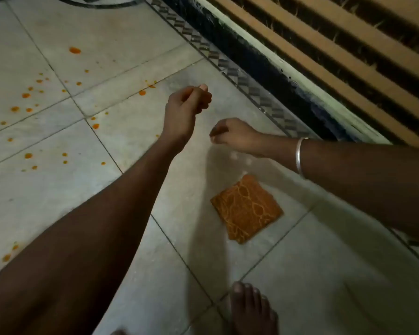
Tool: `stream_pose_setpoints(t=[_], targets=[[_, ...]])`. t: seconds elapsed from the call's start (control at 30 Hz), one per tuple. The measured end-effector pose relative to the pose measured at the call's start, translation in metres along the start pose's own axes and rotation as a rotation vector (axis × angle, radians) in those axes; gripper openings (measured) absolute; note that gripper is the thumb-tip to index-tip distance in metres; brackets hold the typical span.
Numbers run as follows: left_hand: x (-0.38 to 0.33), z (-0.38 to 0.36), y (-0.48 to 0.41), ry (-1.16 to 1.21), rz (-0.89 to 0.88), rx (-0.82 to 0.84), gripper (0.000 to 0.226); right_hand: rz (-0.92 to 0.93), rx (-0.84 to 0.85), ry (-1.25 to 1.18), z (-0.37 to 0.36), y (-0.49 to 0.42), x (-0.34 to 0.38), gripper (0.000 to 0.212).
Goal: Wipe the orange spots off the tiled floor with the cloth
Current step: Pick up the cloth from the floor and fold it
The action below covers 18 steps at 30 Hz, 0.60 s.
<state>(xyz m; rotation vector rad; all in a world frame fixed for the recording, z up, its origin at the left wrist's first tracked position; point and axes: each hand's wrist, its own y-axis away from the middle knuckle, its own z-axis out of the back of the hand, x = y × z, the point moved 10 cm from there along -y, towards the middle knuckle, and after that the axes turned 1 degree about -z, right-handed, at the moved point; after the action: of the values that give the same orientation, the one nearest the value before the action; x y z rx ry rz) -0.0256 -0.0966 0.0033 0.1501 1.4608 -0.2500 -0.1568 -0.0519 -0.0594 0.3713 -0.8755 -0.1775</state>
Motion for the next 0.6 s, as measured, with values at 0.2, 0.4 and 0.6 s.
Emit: stream_pose_setpoints(t=[0.2, 0.4, 0.6], targets=[[0.011, -0.004, 0.017, -0.067, 0.027, 0.045, 0.04, 0.044, 0.28, 0.448, -0.027, 0.018, -0.015, 0.041], [0.051, -0.002, 0.042, -0.144, 0.097, 0.098, 0.035, 0.147, 0.623, 0.742, -0.083, 0.058, -0.039, 0.073], [0.058, -0.01, 0.062, -0.194, 0.128, 0.162, 0.018, 0.206, 0.592, 0.81, -0.093, 0.062, -0.035, 0.033]])
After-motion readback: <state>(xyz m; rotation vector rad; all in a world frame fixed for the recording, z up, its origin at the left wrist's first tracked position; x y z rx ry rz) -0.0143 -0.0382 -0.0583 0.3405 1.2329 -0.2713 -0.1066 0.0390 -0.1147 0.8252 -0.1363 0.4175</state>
